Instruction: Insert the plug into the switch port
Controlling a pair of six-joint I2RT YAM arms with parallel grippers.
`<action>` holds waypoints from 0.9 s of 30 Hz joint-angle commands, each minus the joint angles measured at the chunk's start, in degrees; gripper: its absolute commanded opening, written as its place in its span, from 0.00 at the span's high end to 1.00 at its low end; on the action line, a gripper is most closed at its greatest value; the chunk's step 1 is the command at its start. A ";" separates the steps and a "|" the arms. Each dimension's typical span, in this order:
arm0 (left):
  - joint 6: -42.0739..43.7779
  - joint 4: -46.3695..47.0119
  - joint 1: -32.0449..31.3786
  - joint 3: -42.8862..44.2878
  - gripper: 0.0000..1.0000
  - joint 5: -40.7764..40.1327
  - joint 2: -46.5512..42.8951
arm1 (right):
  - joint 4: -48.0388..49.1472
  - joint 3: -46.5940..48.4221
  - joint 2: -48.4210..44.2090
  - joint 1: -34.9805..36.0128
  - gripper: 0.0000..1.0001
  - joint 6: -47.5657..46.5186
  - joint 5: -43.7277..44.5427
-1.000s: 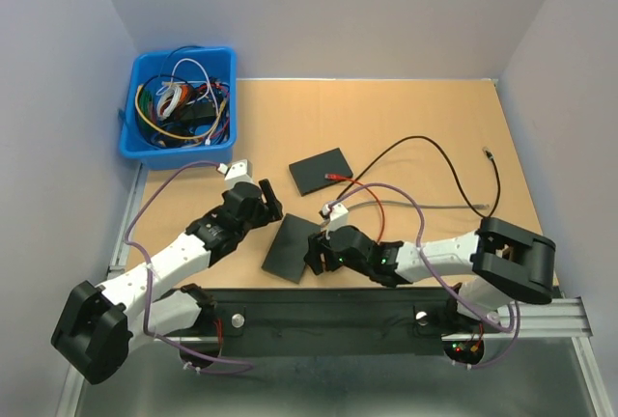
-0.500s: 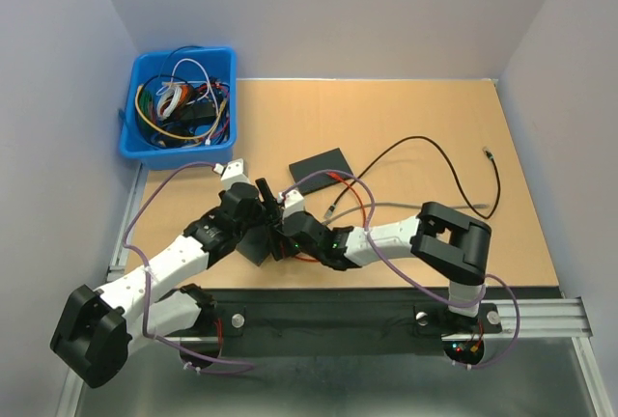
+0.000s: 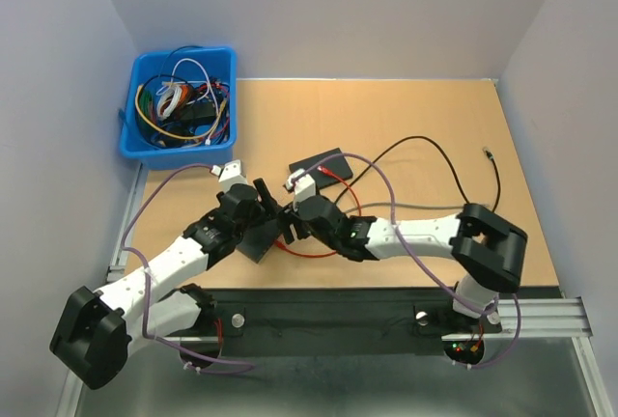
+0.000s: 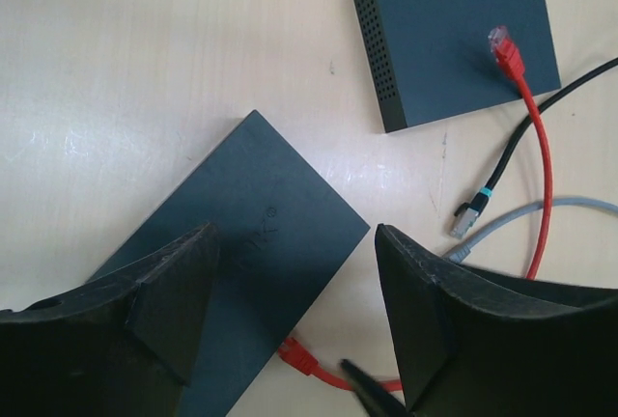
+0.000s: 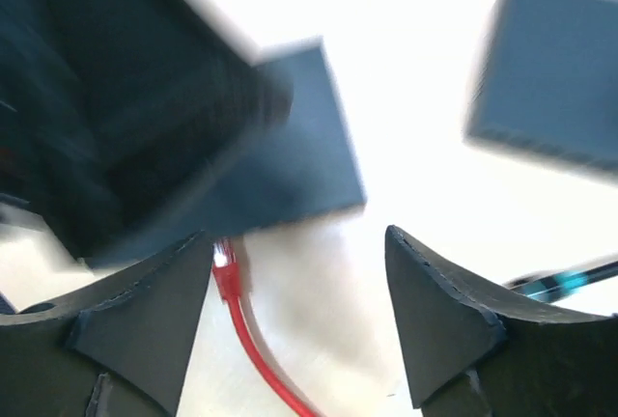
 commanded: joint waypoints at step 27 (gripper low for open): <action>4.75 6.49 5.86 -1.87 0.22 0.41 3.64 | -13.05 -9.02 -11.49 -11.42 0.21 -2.76 -6.36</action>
